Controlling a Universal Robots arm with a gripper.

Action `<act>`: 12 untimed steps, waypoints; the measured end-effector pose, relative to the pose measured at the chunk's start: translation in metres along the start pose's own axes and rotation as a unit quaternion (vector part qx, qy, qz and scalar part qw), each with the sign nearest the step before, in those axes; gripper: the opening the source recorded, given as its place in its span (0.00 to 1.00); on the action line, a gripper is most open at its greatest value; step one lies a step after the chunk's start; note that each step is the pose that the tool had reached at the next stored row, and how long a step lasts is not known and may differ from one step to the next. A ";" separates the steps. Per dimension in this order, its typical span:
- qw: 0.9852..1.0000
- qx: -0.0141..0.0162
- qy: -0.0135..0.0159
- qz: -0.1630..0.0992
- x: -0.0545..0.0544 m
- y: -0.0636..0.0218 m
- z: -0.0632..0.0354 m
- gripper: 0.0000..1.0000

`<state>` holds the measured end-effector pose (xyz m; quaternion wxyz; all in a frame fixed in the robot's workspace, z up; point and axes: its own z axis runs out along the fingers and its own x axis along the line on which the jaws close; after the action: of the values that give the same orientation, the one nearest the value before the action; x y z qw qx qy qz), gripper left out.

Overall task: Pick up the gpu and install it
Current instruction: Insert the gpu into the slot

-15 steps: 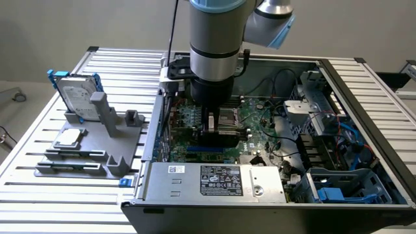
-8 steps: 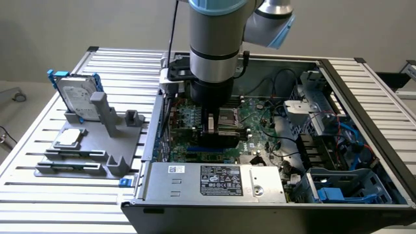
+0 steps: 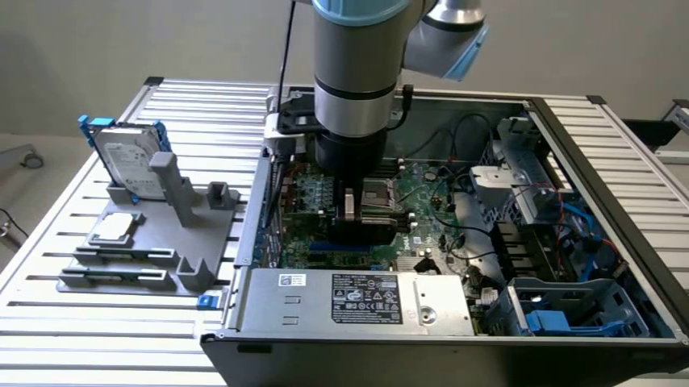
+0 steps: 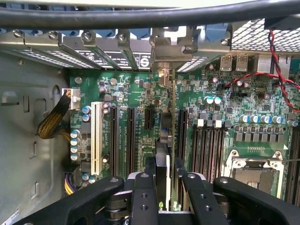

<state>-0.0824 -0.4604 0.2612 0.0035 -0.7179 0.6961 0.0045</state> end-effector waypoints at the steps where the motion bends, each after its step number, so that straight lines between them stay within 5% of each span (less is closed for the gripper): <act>1: 1.000 0.000 0.000 0.000 0.000 0.0000 -0.0003 0.27; 12: 1.000 -0.003 0.000 0.000 0.002 0.0001 -0.0027 0.27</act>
<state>-0.0824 -0.4629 0.2639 0.0015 -0.7179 0.6962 0.0066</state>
